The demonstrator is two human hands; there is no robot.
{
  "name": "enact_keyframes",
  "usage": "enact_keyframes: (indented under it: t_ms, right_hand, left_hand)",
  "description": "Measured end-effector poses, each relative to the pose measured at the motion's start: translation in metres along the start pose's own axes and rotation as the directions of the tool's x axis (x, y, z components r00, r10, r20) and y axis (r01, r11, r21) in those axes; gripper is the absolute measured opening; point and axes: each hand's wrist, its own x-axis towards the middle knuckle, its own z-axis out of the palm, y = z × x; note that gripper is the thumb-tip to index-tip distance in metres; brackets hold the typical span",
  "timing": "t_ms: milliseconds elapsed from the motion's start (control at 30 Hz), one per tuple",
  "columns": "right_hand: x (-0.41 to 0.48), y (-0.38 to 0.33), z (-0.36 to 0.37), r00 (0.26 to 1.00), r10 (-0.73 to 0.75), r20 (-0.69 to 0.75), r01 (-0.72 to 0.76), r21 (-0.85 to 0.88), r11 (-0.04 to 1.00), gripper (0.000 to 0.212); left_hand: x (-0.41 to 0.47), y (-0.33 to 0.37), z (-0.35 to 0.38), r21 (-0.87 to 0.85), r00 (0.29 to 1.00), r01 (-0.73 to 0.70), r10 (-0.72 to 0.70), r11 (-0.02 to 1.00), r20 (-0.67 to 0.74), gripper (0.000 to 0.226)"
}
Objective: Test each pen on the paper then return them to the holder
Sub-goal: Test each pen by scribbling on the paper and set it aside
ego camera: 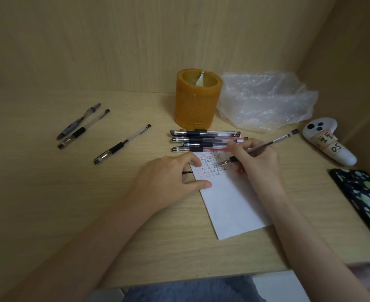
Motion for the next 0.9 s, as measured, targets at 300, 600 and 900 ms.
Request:
enact_keyframes:
  t_ms: [300, 600, 900]
  right_hand:
    - [0.002, 0.005, 0.003, 0.999, -0.026, -0.019, 0.023, -0.138, 0.99, 0.038]
    - [0.002, 0.014, 0.004, 0.996, -0.09, -0.023, 0.083, -0.22, 0.972, 0.04]
    - [0.001, 0.016, 0.005, 0.993, -0.117, 0.008, 0.116, -0.215, 0.97, 0.039]
  left_hand:
    - [0.001, 0.0, 0.0, 0.027, 1.0, -0.004, 0.004, 1.0, 0.003, 0.047]
    - [0.001, 0.0, 0.001, 0.031, 1.0, 0.008, -0.008, 1.0, 0.001, 0.046]
    - [0.001, 0.001, 0.0, 0.036, 1.0, 0.007, -0.008, 0.999, 0.01, 0.046]
